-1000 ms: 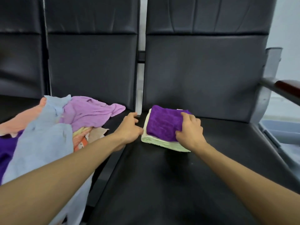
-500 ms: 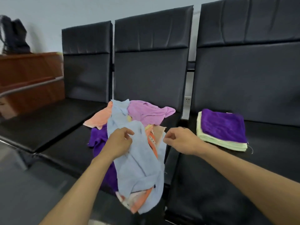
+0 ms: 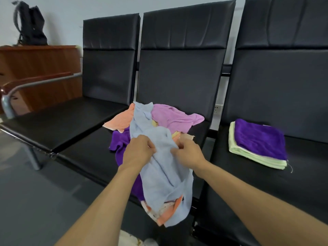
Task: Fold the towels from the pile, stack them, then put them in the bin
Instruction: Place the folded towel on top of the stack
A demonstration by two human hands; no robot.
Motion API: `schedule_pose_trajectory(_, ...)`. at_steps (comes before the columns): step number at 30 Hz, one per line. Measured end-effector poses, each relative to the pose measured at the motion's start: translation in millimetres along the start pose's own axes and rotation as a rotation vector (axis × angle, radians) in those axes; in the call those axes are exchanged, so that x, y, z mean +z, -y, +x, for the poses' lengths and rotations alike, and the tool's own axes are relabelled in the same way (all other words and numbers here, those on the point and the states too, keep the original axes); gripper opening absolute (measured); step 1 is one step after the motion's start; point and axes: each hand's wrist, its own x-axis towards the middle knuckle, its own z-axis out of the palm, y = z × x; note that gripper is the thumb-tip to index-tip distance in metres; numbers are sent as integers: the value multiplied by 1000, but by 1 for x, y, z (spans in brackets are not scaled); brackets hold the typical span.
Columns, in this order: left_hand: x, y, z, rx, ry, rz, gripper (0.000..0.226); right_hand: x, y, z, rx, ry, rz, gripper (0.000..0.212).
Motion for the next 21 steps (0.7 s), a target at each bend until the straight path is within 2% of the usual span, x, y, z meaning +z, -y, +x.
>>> schedule_pose_trajectory(1,0,-3,0,8,-26,-43,20,-2,5,1,22,-21,158,16)
schedule_pose_trajectory(3,0,-13,-3,21,-89,-157,21,-11,15,2,96,-37,477,11)
schedule_pose_trajectory(6,-4,-24,-3,-25,-257,-397,12,-33,28,-4,124,30,871,25)
schedule_pose_trajectory(8,-5,-24,-2,-152,-289,-576,16,-47,32,-8,119,61,996,31)
schedule_pose_trajectory(11,-6,-24,0,-368,-161,-801,23,-63,29,-16,134,104,1062,28)
schedule_pose_trajectory(13,-5,-24,1,-429,-80,-904,36,-69,25,-23,149,205,1067,24)
schedule_pose_trajectory(15,1,-23,1,-376,-20,-776,41,-74,17,-28,166,289,1005,15)
schedule_pose_trajectory(17,8,-22,1,-271,59,-376,34,-77,7,-33,201,345,847,17)
schedule_pose_trajectory(19,11,-17,3,-254,55,-79,52,-77,-3,-37,249,362,603,18)
schedule_pose_trajectory(21,9,-9,7,-333,22,-64,56,-76,-11,-39,306,324,386,19)
